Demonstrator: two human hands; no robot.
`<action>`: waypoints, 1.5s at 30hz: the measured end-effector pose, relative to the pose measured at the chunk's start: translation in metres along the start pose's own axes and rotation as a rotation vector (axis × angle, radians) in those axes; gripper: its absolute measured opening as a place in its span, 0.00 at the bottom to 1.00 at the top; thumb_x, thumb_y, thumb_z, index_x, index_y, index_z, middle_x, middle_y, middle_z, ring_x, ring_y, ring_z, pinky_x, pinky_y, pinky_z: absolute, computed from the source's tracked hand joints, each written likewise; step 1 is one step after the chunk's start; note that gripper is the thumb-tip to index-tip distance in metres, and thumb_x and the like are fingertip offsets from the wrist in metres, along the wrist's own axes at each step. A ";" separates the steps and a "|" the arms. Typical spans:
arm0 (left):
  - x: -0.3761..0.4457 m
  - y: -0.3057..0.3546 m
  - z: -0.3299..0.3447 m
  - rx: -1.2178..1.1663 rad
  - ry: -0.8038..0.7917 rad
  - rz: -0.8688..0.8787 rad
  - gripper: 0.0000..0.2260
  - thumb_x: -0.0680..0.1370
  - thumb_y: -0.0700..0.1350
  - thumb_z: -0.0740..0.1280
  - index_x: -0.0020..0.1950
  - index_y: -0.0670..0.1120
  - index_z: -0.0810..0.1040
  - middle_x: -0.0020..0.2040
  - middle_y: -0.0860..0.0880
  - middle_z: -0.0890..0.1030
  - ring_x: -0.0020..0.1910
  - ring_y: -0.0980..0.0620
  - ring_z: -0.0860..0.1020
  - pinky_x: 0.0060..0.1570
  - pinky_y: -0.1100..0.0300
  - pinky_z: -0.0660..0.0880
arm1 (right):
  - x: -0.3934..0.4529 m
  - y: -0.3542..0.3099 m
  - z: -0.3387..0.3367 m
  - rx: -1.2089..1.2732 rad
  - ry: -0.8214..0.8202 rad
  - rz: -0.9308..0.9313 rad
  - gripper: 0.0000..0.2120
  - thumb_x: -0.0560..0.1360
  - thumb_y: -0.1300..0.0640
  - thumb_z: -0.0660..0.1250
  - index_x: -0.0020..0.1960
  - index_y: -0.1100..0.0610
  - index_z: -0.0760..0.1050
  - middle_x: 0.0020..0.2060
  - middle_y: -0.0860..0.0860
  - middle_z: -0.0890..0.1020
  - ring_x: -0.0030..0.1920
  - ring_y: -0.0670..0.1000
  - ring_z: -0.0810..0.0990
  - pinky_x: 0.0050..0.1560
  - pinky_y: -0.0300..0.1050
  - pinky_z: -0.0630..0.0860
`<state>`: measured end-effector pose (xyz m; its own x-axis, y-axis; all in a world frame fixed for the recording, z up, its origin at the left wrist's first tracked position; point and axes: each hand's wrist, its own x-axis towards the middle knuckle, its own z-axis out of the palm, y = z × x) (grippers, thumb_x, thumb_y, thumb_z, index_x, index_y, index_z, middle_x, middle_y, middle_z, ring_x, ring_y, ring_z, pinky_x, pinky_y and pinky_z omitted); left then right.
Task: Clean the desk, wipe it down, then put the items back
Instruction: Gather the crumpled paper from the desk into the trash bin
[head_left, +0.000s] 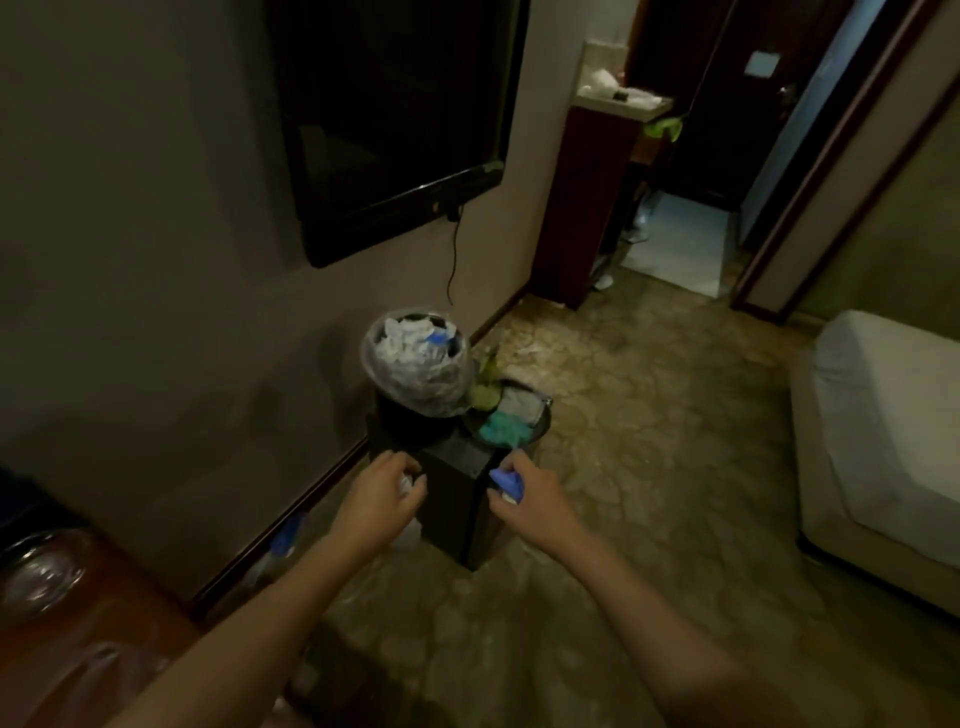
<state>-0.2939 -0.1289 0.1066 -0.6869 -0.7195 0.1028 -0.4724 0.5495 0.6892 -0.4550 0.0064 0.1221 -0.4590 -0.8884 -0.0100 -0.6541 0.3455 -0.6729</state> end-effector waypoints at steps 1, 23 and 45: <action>0.021 0.001 0.004 -0.003 0.006 -0.007 0.07 0.78 0.47 0.64 0.54 0.47 0.77 0.50 0.51 0.75 0.46 0.56 0.75 0.47 0.60 0.75 | 0.018 0.007 -0.008 -0.012 -0.003 0.001 0.09 0.76 0.54 0.66 0.46 0.52 0.65 0.36 0.44 0.70 0.33 0.43 0.70 0.36 0.39 0.67; 0.324 -0.017 0.047 -0.009 0.170 -0.292 0.09 0.78 0.47 0.65 0.55 0.46 0.76 0.52 0.51 0.75 0.50 0.55 0.75 0.50 0.59 0.74 | 0.380 0.094 -0.078 0.110 -0.110 -0.168 0.10 0.76 0.57 0.67 0.47 0.62 0.68 0.37 0.53 0.73 0.35 0.49 0.70 0.36 0.41 0.66; 0.500 -0.184 0.081 -0.016 -0.051 -0.511 0.10 0.80 0.48 0.59 0.58 0.45 0.70 0.59 0.46 0.71 0.54 0.54 0.72 0.50 0.64 0.67 | 0.565 0.090 0.094 0.196 -0.100 0.209 0.12 0.75 0.58 0.68 0.55 0.55 0.68 0.46 0.44 0.69 0.45 0.42 0.70 0.51 0.34 0.68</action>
<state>-0.5950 -0.5553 -0.0265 -0.3969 -0.8725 -0.2850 -0.7464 0.1260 0.6535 -0.7172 -0.4928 -0.0136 -0.5036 -0.8330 -0.2292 -0.4188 0.4674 -0.7786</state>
